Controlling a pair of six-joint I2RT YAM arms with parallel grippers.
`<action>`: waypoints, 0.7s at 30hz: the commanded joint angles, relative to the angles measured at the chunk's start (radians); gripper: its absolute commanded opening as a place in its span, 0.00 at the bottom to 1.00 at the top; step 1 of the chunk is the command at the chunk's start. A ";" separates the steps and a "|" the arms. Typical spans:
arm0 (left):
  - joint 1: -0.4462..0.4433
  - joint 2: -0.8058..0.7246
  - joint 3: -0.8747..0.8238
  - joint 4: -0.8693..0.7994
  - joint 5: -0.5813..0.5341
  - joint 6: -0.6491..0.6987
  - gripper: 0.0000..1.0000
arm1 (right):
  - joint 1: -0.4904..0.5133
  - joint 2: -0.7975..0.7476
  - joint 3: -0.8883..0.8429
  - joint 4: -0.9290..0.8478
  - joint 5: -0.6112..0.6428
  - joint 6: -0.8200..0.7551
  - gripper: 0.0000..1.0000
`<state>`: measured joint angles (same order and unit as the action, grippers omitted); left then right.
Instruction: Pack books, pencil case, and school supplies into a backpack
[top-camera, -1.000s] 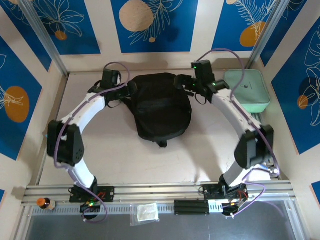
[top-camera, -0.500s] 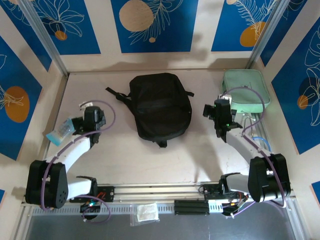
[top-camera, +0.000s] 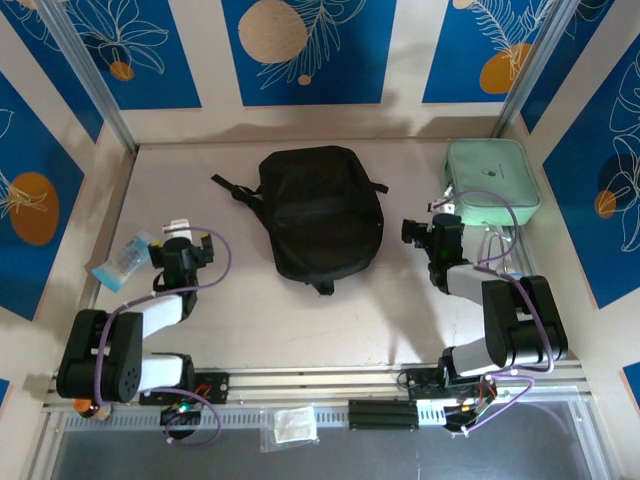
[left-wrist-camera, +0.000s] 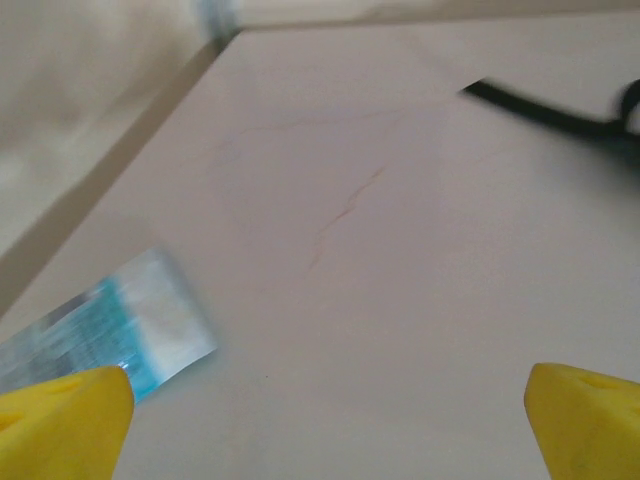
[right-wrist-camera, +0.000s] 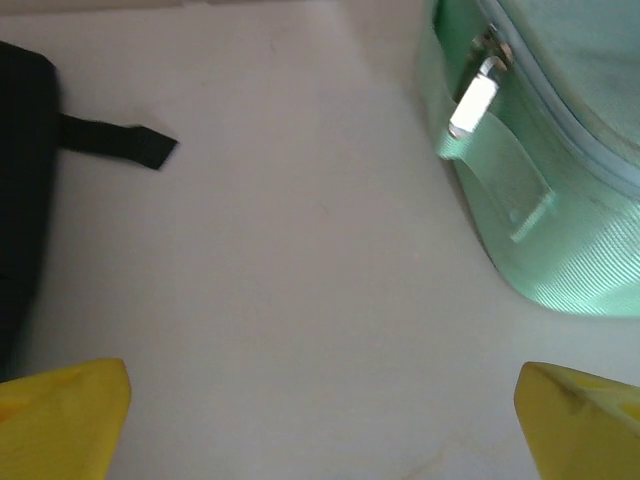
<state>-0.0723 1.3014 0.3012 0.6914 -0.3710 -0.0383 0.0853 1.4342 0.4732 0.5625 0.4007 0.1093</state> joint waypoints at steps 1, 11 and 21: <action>0.012 0.061 -0.027 0.245 0.216 0.038 1.00 | -0.013 0.031 -0.033 0.170 -0.150 -0.036 0.99; 0.012 0.254 -0.016 0.408 0.205 0.035 0.99 | -0.051 0.084 -0.099 0.322 -0.242 -0.028 0.99; -0.006 0.264 0.037 0.320 0.163 0.045 1.00 | -0.078 0.089 -0.061 0.255 -0.269 0.001 0.99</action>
<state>-0.0742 1.5658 0.3248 1.0096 -0.2024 -0.0082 0.0109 1.5169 0.3908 0.8070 0.1547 0.1043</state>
